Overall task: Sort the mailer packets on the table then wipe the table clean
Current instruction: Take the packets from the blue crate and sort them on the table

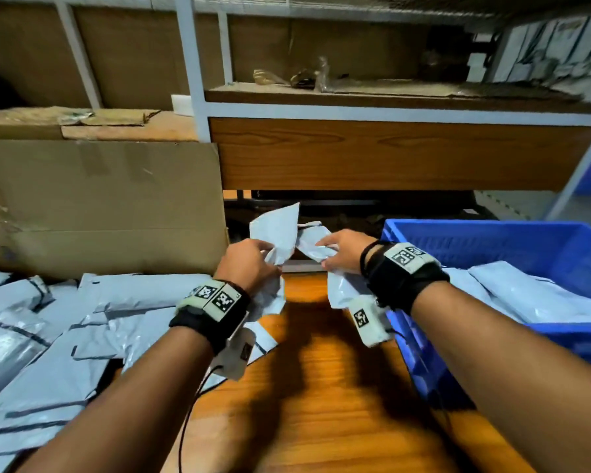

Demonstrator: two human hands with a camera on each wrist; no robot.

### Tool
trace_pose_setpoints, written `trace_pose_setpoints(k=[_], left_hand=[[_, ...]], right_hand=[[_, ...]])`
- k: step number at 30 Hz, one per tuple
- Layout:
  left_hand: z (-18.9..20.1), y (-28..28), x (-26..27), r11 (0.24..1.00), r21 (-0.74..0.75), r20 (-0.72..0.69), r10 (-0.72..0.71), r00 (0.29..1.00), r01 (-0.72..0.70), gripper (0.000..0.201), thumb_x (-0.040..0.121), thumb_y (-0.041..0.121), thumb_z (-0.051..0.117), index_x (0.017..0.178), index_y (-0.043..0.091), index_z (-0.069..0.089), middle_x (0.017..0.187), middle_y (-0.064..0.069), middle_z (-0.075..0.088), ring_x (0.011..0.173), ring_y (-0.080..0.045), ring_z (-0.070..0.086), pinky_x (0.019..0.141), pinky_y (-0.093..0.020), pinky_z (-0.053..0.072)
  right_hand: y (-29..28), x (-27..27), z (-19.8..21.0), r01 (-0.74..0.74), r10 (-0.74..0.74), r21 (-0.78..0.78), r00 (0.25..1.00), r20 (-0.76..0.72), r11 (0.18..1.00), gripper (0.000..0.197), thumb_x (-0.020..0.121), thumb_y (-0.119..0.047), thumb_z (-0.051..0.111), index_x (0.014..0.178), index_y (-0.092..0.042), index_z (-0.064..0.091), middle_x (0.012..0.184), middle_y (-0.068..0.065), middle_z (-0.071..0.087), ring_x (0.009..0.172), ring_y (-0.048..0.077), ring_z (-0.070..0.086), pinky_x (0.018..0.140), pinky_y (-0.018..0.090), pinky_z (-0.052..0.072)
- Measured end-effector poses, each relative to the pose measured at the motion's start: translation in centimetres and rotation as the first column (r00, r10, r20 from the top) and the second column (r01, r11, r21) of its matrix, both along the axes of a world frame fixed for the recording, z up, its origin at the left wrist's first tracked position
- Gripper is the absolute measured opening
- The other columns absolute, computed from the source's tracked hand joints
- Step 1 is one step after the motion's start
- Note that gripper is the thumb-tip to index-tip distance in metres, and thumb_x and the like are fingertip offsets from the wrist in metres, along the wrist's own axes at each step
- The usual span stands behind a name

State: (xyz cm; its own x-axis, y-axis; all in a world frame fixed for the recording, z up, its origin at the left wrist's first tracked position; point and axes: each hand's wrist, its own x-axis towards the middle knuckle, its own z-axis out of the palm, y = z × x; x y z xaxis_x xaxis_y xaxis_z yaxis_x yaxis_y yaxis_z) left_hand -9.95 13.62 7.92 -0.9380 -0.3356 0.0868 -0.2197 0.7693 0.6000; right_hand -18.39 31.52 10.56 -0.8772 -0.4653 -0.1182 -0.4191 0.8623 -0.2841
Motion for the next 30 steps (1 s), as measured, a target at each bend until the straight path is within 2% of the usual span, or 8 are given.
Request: trace_pose_setpoints(k=[5, 13, 15, 19, 22, 24, 28, 30], left_hand=[[4.2, 3.6, -2.4, 0.999, 0.029, -0.110, -0.030, 0.993, 0.033, 0.053, 0.079, 0.033, 0.077, 0.128, 0.020, 0.060, 0.129, -0.008, 0.061, 0.119, -0.025, 0.056, 0.100, -0.034, 0.044], [6.1, 15.8, -6.7, 0.983, -0.004, -0.123, -0.181, 0.976, 0.182, 0.056, 0.078, 0.037, 0.076, 0.129, 0.021, 0.059, 0.130, -0.010, 0.060, 0.118, -0.026, 0.057, 0.098, -0.033, 0.046], [6.5, 19.1, -8.1, 0.978, -0.016, -0.118, -0.207, 0.971, 0.207, 0.054, 0.077, 0.036, 0.076, 0.127, 0.021, 0.060, 0.128, -0.009, 0.061, 0.114, -0.025, 0.059, 0.092, -0.030, 0.047], [7.0, 26.9, -11.0, 0.960, -0.056, -0.046, -0.278, 0.960, 0.275, 0.035, 0.079, 0.028, 0.075, 0.111, 0.016, 0.068, 0.112, -0.010, 0.067, 0.094, -0.025, 0.064, 0.077, -0.029, 0.050], [6.3, 31.7, -13.0, 0.937, -0.187, 0.036, -0.293, 0.956, 0.294, 0.032, 0.079, 0.029, 0.071, 0.106, 0.014, 0.066, 0.111, -0.011, 0.064, 0.095, -0.029, 0.063, 0.075, -0.031, 0.049], [5.8, 34.0, -14.3, 0.912, -0.277, 0.114, -0.283, 0.952, 0.304, 0.029, 0.077, 0.029, 0.070, 0.101, 0.015, 0.065, 0.107, -0.011, 0.064, 0.094, -0.031, 0.062, 0.069, -0.030, 0.046], [5.4, 36.5, -16.1, 0.883, -0.339, 0.261, -0.244, 0.934, 0.326, 0.026, 0.073, 0.027, 0.075, 0.093, 0.012, 0.070, 0.089, -0.009, 0.067, 0.072, -0.028, 0.062, 0.057, -0.027, 0.044], [5.1, 37.2, -16.8, 0.861, -0.374, 0.313, -0.232, 0.921, 0.344, 0.022, 0.074, 0.028, 0.075, 0.089, 0.012, 0.069, 0.084, -0.007, 0.066, 0.067, -0.025, 0.058, 0.055, -0.026, 0.043]], right_hand=[[3.7, -1.7, 5.3, 0.009, -0.011, -0.034, 0.997, -0.082, 0.999, 0.053, 0.088, -0.034, 0.067, 0.137, -0.021, 0.052, 0.139, 0.001, 0.054, 0.126, 0.017, 0.050, 0.083, 0.020, 0.035], [15.8, -4.6, 7.1, 0.105, -0.103, 0.010, 0.988, -0.119, 0.994, 0.051, 0.088, -0.037, 0.066, 0.136, -0.027, 0.053, 0.139, 0.001, 0.054, 0.123, 0.018, 0.052, 0.083, 0.020, 0.036], [19.6, -5.8, 7.5, 0.125, -0.118, 0.053, 0.985, -0.125, 0.991, 0.050, 0.087, -0.038, 0.067, 0.135, -0.029, 0.054, 0.137, 0.001, 0.055, 0.121, 0.019, 0.053, 0.088, 0.023, 0.040], [27.2, -8.8, 7.2, 0.160, -0.141, 0.178, 0.983, -0.117, 0.971, 0.051, 0.085, -0.041, 0.068, 0.133, -0.030, 0.054, 0.134, -0.001, 0.056, 0.117, 0.020, 0.055, 0.097, 0.030, 0.044], [31.2, -11.1, 5.4, 0.138, -0.124, 0.264, 0.990, -0.069, 0.955, 0.050, 0.083, -0.039, 0.070, 0.131, -0.031, 0.056, 0.130, -0.002, 0.060, 0.113, 0.019, 0.058, 0.096, 0.031, 0.046], [32.7, -12.5, 3.9, 0.078, -0.072, 0.326, 0.997, -0.031, 0.942, 0.050, 0.084, -0.038, 0.069, 0.131, -0.030, 0.056, 0.129, -0.002, 0.060, 0.112, 0.020, 0.058, 0.097, 0.031, 0.045], [33.2, -14.0, 1.5, -0.046, 0.052, 0.433, 0.999, -0.002, 0.900, 0.050, 0.089, -0.034, 0.064, 0.137, -0.024, 0.051, 0.134, 0.002, 0.056, 0.119, 0.022, 0.053, 0.095, 0.027, 0.041], [32.9, -14.6, 0.8, -0.086, 0.091, 0.451, 0.996, 0.009, 0.888, 0.048, 0.090, -0.030, 0.063, 0.136, -0.023, 0.052, 0.134, 0.004, 0.056, 0.121, 0.023, 0.053, 0.094, 0.027, 0.040]])
